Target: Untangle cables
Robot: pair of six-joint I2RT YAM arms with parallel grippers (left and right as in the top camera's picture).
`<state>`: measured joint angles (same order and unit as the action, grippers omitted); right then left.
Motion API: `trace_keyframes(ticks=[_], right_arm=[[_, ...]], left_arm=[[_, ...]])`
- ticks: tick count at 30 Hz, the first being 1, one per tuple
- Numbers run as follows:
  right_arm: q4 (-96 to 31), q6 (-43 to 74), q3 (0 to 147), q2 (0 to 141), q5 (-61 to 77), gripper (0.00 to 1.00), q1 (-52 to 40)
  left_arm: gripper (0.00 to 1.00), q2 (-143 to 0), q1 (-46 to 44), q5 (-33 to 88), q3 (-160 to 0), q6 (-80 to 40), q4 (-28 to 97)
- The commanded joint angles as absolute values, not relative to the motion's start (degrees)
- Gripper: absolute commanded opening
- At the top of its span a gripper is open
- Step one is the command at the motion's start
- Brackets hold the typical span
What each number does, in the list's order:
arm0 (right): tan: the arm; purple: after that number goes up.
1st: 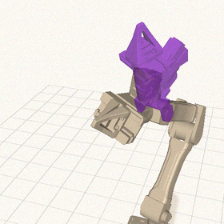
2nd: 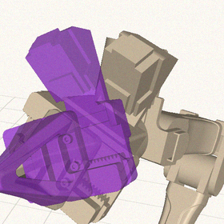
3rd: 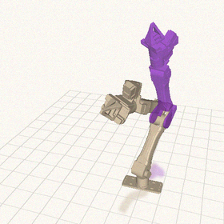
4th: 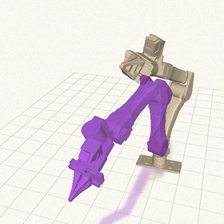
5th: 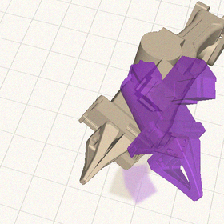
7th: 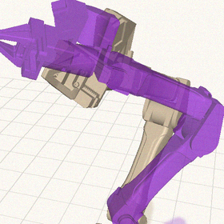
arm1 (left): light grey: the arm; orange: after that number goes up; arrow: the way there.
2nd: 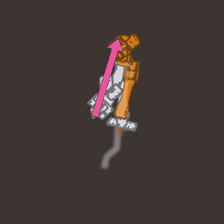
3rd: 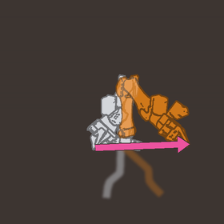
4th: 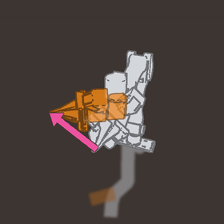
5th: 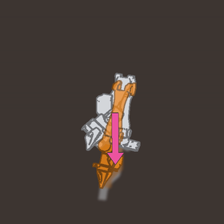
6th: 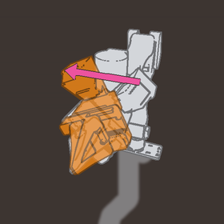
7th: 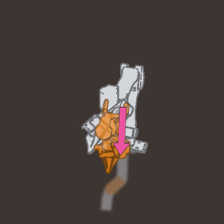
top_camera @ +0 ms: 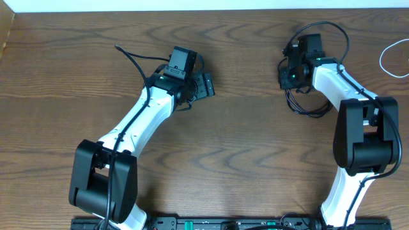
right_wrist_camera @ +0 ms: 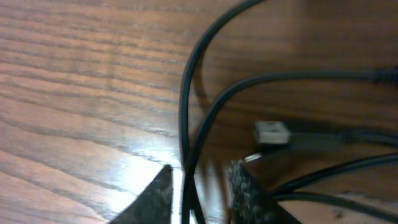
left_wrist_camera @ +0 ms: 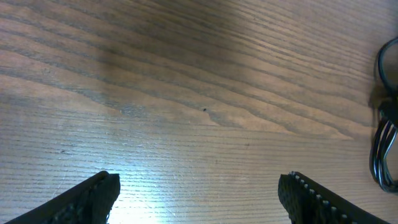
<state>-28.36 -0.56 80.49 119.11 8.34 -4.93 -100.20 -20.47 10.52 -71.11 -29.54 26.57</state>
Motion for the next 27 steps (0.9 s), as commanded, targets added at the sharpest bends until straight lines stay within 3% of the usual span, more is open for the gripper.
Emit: trace_keyframes(ticks=[1,6,12,16,22,27], right_arm=[[-29.4,-0.2,80.1,121.8,10.7,0.23,-7.2],[-29.5,3.5,80.3,121.5,11.4,0.01,-8.9],[-29.1,5.7,81.6,113.3,29.6,0.01,-7.8],[-29.5,5.8,81.8,101.7,35.9,0.01,-6.4],[-30.0,9.6,81.8,92.1,37.6,0.01,-6.2],[-30.8,9.9,81.8,91.2,37.9,0.01,-6.2]], left_arm=[[0.86,-100.2,-20.5,9.8,-71.5,-28.3,26.5],[0.86,-100.3,-20.5,9.8,-71.5,-28.3,26.5],[0.86,-100.3,-20.5,11.3,-71.5,-28.1,26.5],[0.86,-100.3,-20.5,20.5,-71.5,-25.8,23.9],[0.87,-100.3,-20.5,35.6,-71.5,-25.3,15.1],[0.93,-100.3,-20.6,46.6,-71.5,-25.3,7.6]])
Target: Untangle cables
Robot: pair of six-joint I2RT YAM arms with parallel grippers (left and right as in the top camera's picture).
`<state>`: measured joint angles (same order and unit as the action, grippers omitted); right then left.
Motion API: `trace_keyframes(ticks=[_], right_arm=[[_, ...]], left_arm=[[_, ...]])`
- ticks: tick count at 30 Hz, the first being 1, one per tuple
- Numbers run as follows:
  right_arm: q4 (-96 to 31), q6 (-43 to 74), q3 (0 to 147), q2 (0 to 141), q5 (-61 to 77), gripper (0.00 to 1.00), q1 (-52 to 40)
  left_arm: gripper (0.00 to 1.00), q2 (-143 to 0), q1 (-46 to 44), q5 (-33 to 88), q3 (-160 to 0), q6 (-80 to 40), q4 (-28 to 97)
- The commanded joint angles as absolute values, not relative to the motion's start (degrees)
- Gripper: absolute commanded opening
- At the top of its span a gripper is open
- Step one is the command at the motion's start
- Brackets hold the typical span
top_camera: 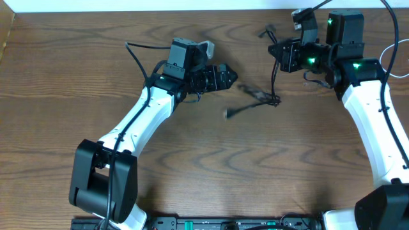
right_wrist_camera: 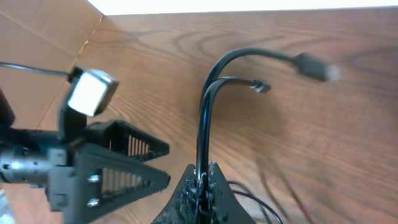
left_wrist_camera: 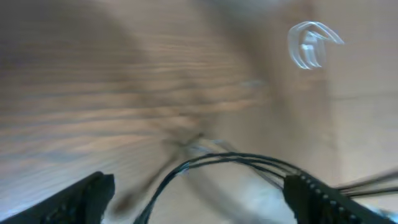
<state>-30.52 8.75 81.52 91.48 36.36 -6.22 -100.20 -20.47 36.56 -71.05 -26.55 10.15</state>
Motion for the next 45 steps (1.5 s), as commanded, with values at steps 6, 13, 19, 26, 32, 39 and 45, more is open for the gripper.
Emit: trace_keyframes(ticks=[6,13,19,26,32,39,45], right_arm=[[-31.1,9.8,81.8,91.2,37.9,0.01,-6.0],[-31.7,9.8,81.8,91.2,37.9,0.01,-6.0],[-31.9,9.8,81.8,91.2,37.4,0.01,-6.0],[-32.6,9.8,81.8,91.2,34.8,0.01,-6.0],[-32.8,9.6,81.8,91.2,34.1,0.01,-6.0],[-32.8,9.6,81.8,91.2,34.0,0.01,-6.0],[-34.0,9.3,81.8,91.2,32.5,0.01,-6.0]], left_arm=[[0.94,-100.4,-20.6,53.8,-71.5,-30.3,7.0],[0.94,-100.7,-22.9,56.1,-71.4,-18.3,10.3],[0.97,-104.4,-25.1,49.4,-71.4,-48.6,11.1],[0.98,-108.6,-26.8,49.4,-71.0,-50.9,10.4],[0.99,-110.4,-28.5,47.7,-68.6,-55.6,10.4],[0.88,-111.5,-32.3,36.6,-68.4,-65.8,9.1],[0.70,-111.5,-36.1,27.7,-68.4,-70.1,4.5]])
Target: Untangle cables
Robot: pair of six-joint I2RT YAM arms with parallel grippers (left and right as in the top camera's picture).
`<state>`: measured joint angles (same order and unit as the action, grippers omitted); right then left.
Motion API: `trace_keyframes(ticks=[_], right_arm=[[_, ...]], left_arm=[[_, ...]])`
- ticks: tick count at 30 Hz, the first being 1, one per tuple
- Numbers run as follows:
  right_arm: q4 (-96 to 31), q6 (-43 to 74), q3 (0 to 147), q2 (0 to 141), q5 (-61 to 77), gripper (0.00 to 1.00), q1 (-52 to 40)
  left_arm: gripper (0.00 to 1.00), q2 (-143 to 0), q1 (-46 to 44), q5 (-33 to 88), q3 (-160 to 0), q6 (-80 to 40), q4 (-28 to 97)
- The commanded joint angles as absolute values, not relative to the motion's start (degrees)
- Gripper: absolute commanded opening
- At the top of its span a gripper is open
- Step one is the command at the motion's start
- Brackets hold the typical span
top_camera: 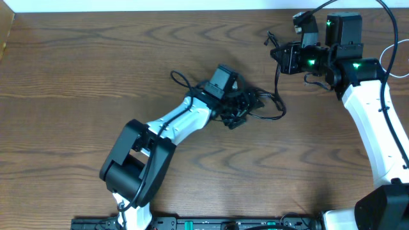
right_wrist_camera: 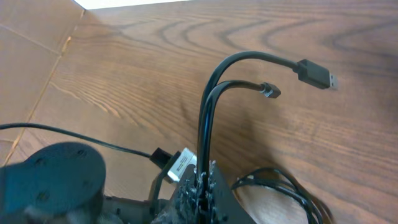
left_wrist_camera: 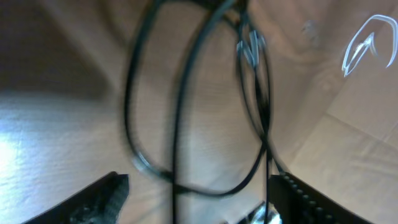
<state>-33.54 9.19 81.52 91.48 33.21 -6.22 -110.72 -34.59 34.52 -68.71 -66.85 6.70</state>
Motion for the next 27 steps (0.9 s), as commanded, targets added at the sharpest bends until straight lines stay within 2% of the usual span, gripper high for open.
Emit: trace_keyframes(ticks=[1,7,8,9,11,12,19,22,27], right_arm=[[-34.1,9.3,81.8,91.2,32.5,0.01,-6.0],[-34.2,9.3,81.8,91.2,32.5,0.01,-6.0],[-34.3,9.3,81.8,91.2,32.5,0.01,-6.0],[-34.4,9.1,81.8,91.2,32.5,0.01,-6.0],[-35.0,8.9,81.8,91.2,31.3,0.01,-6.0],[-35.2,8.9,81.8,91.2,30.8,0.01,-6.0],[-35.6,9.4,81.8,91.2,30.1,0.01,-3.9],[-35.8,16.5,81.8,91.2,30.1,0.01,3.6],[-37.7,20.4,81.7,91.4,25.8,0.01,13.6]], left_arm=[[0.70,-111.5,-36.4,26.7,-68.4,-70.7,4.1],[0.66,-114.5,-38.8,23.3,-68.4,-75.1,2.4],[0.57,-116.0,-39.4,23.3,-68.4,-75.1,1.2],[0.43,-117.2,-39.6,23.3,-68.4,-75.0,0.5],[0.22,-118.3,-39.6,23.3,-68.4,-74.5,-0.2],[0.08,-118.3,-39.4,23.3,-68.4,-72.6,-0.6],[0.07,-114.4,-37.0,29.0,-68.4,-51.1,-5.2],[0.08,-109.6,-35.5,28.8,-68.4,-38.7,-2.6],[0.07,-103.2,-32.7,28.5,-68.4,-26.6,2.5]])
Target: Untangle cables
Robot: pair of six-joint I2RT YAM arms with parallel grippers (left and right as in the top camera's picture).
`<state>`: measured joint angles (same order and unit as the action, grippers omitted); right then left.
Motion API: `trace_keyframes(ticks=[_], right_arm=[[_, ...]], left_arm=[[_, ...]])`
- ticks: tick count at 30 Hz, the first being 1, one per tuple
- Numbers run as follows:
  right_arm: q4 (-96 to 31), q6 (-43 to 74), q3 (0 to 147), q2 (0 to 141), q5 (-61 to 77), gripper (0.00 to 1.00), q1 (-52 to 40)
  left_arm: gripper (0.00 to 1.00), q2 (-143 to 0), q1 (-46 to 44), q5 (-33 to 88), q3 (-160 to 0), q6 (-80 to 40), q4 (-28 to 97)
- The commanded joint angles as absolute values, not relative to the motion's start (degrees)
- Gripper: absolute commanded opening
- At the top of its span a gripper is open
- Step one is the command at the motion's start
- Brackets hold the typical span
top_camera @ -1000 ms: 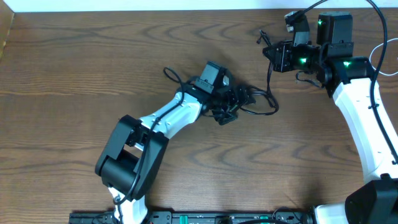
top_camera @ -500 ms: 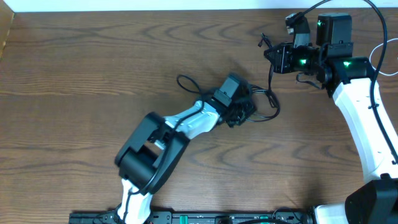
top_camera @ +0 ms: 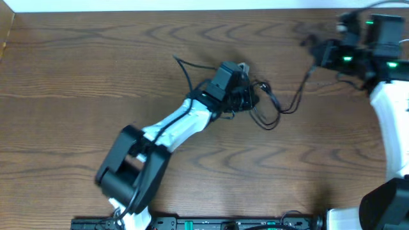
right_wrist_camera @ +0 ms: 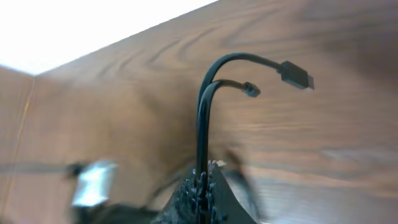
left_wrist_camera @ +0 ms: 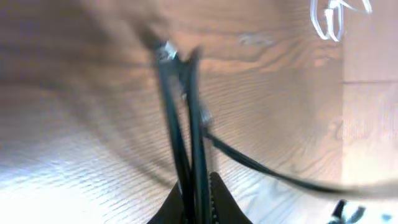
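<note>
A bundle of thin black cables [top_camera: 265, 105] lies tangled at mid-table. My left gripper [top_camera: 246, 97] sits on the bundle's left part and is shut on two or three black strands [left_wrist_camera: 186, 130] that run up between its closed fingers [left_wrist_camera: 198, 199]. My right gripper [top_camera: 319, 54] is at the far right back, shut on two black cable ends [right_wrist_camera: 205, 124]: one ends in a USB plug [right_wrist_camera: 296, 76], the other in a small plug [right_wrist_camera: 250, 89]. A strand [top_camera: 300, 89] stretches from the bundle to the right gripper.
A white cable loop [left_wrist_camera: 333, 15] shows at the top right of the left wrist view. The table's back edge and a white wall [top_camera: 192, 5] run along the top. The right arm [top_camera: 390, 121] stands down the right side.
My left gripper has shut on strands of the bundle. My right gripper has moved right and slightly back, still holding its two cable ends, so a strand now stretches between the two grippers.
At first the left gripper stood open at the left and the right one was low over the cable pile at the right. Then the right held two cable ends up at the back. The left was open over the bundle, and now grips it while the right is farther right.
</note>
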<state>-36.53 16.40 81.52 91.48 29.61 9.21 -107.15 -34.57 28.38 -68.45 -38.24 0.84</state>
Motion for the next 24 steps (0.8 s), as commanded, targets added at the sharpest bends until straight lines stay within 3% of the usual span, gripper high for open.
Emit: trace_keyframes(ticks=[1,10,15,24], right_arm=[[-38.2,20.7,81.7,91.5,24.3,0.01,14.7],[-39.3,20.8,81.2,99.8,21.5,0.01,16.0],[-39.6,20.5,81.2,106.7,21.5,0.01,15.8],[-39.9,19.2,81.2,109.6,15.1,0.01,15.9]], left_arm=[[0.07,-101.9,-32.0,28.5,-68.4,-25.3,3.1],[0.07,-86.0,-23.6,29.6,-68.4,-20.0,7.8],[0.07,-76.1,-15.0,29.5,-68.4,-14.3,19.0],[0.07,-73.4,2.2,25.9,-68.4,-8.6,32.9]])
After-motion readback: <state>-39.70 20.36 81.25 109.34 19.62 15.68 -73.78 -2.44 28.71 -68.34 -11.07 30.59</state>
